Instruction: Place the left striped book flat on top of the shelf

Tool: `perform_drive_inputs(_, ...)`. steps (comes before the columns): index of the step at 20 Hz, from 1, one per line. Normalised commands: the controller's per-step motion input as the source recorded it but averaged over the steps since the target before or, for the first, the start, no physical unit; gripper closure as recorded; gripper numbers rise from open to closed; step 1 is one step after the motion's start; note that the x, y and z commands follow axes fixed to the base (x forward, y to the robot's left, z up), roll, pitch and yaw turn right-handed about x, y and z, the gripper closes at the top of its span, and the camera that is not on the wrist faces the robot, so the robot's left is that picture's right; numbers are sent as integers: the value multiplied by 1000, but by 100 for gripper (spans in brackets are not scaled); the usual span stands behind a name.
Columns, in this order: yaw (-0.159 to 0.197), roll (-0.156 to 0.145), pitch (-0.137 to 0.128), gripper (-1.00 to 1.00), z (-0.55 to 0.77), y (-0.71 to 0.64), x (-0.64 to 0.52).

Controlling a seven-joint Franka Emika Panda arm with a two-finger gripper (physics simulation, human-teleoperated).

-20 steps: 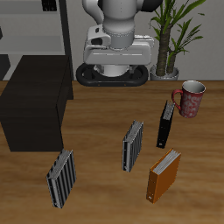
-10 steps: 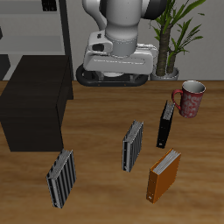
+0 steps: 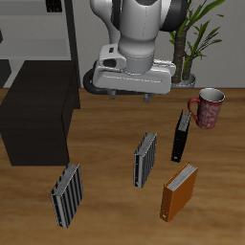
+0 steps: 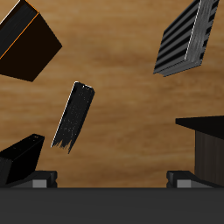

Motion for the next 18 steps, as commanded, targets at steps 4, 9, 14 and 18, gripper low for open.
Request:
perform_drive_inputs(4, -16, 16, -28, -100, -166, 157, 265)
perform_drive_inputs(9, -28, 3, -17, -100, -188, 128, 194)
perform_drive_inputs(14, -32, 32, -26, -100, -205, 188, 120)
perform_drive_inputs(18, -33, 18, -25, -100, -318, 177, 69)
